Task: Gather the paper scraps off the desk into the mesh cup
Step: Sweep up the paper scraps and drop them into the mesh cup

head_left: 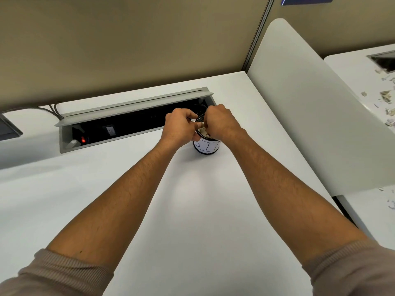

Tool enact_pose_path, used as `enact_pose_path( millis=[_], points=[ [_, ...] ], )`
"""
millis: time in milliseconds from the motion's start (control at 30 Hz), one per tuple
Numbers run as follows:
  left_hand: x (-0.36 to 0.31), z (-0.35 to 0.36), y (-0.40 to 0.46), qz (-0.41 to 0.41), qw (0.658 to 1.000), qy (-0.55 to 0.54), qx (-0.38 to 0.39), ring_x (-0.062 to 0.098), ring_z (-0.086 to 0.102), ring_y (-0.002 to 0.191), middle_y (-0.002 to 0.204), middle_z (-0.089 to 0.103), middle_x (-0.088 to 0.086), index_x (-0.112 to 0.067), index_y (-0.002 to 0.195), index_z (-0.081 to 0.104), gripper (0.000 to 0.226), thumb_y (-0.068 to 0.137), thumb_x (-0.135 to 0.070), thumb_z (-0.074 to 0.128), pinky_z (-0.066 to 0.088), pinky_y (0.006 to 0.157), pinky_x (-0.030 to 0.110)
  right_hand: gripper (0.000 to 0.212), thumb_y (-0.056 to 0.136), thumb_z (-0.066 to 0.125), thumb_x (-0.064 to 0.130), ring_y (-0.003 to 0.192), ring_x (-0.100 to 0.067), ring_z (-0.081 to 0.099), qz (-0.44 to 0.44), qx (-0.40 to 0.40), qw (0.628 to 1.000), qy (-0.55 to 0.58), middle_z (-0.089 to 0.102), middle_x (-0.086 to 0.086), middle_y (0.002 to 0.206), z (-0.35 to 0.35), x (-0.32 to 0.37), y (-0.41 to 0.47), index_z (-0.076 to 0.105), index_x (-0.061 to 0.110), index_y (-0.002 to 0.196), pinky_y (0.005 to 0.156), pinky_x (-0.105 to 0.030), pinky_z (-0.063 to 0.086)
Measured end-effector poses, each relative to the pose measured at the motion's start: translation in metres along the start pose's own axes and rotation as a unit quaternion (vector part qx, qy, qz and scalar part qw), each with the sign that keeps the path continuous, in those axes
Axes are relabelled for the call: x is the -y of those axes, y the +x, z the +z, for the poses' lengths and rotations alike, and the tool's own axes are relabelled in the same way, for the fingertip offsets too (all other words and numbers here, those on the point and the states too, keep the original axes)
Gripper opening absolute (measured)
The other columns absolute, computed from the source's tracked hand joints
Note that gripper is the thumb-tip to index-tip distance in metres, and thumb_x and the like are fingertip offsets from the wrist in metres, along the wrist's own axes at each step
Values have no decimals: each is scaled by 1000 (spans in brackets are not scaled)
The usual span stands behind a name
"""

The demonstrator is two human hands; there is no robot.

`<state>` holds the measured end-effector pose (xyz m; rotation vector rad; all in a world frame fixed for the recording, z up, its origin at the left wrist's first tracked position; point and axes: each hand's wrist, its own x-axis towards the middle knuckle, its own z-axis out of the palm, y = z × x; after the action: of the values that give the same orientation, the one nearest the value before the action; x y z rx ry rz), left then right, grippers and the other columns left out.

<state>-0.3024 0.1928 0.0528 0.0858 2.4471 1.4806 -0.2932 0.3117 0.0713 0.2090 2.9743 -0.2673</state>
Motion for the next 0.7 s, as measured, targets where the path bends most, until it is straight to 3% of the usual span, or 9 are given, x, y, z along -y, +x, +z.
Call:
enact_pose_path(
  millis=[233,367,467,567,700],
  points=[
    [0,0,0,10,1000,6,-4,12,72,61,90,71,8,-10,113,65,26,87,-12,69,60,65,23,9,86,67,16,72,-23,48,5,12,1000,0,57,-11,90,8,2,6,59,12,87,64,-30,41],
    [-1,-2,-3,25,999,25,-10,14,71,61,92,71,10,-9,114,66,27,88,-15,69,60,65,26,18,87,67,15,80,-25,51,9,21,1000,2,58,-14,101,1,1,0,65,8,103,70,-32,45],
    [1,-9,-10,50,997,13,-64,15,70,56,84,71,5,-11,105,68,16,93,-20,62,60,70,36,27,86,66,9,88,-29,54,16,24,1000,4,56,-16,112,-9,1,-10,64,8,113,75,-34,47],
    [6,-20,-22,41,992,-18,-117,12,69,55,80,68,0,-15,98,67,16,96,-21,52,60,68,38,36,85,66,4,101,-33,57,27,5,999,23,53,-18,119,-22,2,-23,62,9,120,83,-36,48],
    [15,-41,-45,54,991,-31,-115,9,70,61,91,69,1,-15,104,68,19,97,-20,51,61,64,32,30,80,54,-6,92,-39,60,42,-62,996,40,54,-15,95,-35,8,-47,67,9,103,65,-34,42]
  ],
)
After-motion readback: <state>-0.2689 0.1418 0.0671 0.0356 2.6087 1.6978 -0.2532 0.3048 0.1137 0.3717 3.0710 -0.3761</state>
